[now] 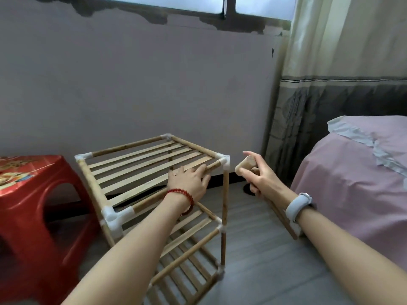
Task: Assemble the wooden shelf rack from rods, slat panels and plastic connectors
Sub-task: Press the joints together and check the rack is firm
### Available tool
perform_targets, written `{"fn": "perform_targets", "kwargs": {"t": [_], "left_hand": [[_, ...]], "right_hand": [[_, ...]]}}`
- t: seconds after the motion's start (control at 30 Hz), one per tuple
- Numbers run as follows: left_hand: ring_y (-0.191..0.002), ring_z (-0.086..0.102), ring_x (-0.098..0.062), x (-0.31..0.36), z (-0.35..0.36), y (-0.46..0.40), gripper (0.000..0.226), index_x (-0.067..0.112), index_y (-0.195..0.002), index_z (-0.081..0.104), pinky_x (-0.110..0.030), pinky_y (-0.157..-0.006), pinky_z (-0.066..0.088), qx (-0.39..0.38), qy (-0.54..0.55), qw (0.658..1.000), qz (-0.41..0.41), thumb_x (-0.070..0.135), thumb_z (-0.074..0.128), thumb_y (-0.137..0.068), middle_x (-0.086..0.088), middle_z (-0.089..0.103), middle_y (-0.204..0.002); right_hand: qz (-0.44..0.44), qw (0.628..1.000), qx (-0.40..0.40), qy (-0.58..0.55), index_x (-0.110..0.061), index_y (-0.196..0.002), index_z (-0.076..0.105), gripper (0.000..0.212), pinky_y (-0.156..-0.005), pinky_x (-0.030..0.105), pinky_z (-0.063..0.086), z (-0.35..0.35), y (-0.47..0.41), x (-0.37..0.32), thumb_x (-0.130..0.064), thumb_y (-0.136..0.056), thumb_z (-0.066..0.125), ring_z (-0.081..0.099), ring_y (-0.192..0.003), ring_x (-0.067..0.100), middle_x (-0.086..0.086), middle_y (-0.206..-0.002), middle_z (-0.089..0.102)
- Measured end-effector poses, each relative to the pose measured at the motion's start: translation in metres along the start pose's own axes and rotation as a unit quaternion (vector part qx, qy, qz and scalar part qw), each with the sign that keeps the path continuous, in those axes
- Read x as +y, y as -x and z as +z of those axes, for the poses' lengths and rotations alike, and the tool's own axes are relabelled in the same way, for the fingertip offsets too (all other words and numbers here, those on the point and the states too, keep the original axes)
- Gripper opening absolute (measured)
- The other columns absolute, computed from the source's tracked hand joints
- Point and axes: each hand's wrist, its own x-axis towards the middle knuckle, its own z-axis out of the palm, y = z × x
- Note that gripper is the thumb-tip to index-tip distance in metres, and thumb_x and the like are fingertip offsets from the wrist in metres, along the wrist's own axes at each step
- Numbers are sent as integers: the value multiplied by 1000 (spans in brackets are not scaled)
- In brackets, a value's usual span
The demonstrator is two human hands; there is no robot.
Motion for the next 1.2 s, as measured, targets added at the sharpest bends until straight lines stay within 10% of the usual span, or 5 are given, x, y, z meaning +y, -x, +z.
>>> {"fn": "perform_targets", "kwargs": {"t": [0.17,0.6,0.83,1.0,1.2], "left_hand": [[-100,58,-13,-20,9,4,43,31,-141,33,-27,-75,51,130,-6,988,87,39,31,-99,10,54,-127],[-111,54,-17,-50,-7,27,41,24,-119,59,-33,-86,46,96,89,991,-9,45,30,-98,6,56,-125],[-120,49,-18,-43,1,22,46,30,-118,57,-33,-86,40,76,11,997,-11,41,16,-99,6,57,-127],[-123,48,-17,-42,7,21,47,28,-123,56,-33,-92,39,76,22,997,-8,39,16,-99,6,56,-130],[-122,48,-17,-45,9,21,49,28,-123,56,-34,-92,39,73,28,997,-17,40,15,-99,7,55,-131]], "right_hand": [[-19,991,92,98,-19,-84,46,26,-61,30,43,9,-24,0,-44,-91,51,52,-64,13,-8,-68,59],[-55,902,50,425,-15,-92,42,26,-75,37,40,41,-37,-45,-41,-96,38,58,-95,34,14,-102,65],[-183,890,259,327,-14,-88,40,22,-64,31,30,42,-50,-98,-35,-96,40,50,-69,31,9,-75,56],[-98,856,48,505,-16,-89,37,20,-67,35,34,66,-39,-52,-34,-94,41,60,-89,38,16,-92,65],[-176,900,224,330,-10,-90,46,22,-61,35,39,60,-52,-75,-31,-95,40,55,-68,32,9,-71,61]]}}
